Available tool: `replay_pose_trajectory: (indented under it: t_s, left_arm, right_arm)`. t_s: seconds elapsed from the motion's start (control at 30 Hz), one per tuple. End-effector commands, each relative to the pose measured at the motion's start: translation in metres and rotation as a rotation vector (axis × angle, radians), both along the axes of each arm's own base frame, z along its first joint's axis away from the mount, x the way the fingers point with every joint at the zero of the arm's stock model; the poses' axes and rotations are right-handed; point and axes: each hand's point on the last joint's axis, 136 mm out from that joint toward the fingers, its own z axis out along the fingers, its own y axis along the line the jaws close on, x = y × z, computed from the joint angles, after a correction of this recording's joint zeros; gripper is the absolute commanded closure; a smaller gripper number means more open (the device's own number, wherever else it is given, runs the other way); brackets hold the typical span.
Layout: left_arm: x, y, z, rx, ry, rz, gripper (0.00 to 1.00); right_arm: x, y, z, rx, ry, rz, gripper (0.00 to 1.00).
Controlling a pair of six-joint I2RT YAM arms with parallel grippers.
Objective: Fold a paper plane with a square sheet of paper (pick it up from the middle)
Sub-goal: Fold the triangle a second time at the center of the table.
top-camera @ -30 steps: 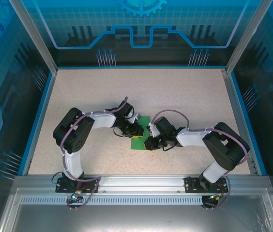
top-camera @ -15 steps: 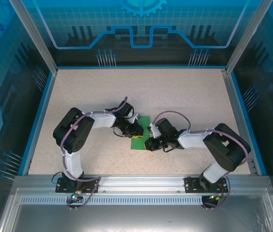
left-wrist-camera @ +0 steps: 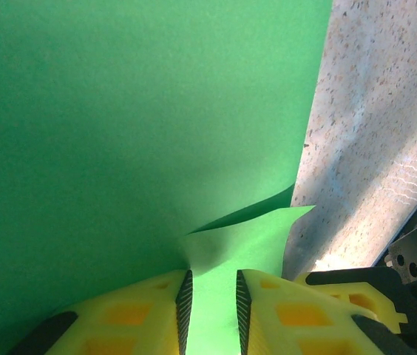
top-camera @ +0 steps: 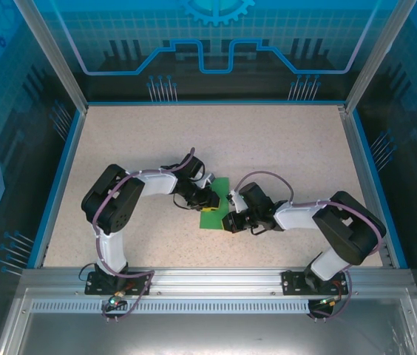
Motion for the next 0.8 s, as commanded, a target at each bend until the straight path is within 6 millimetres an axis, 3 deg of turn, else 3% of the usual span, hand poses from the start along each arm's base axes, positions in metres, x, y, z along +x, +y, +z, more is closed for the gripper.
replay_pose_trajectory:
  t_s: [0.0,0.2,0.77]
  left_arm:
    - [0.000,0.032,-0.031,0.143,0.040,0.036,0.73]
    - [0.002,0.035,-0.026,0.134,0.031,0.042,0.73]
    - [0.024,0.068,-0.022,0.147,0.011,0.087,0.73]
  right_arm:
    - [-0.041,-0.028,-0.032,-0.134,0.154,0.011,0.92]
    - [-0.043,-0.032,-0.038,-0.154,0.164,0.007,0.92]
    - [-0.046,-0.032,-0.039,-0.160,0.170,0.014,0.92]
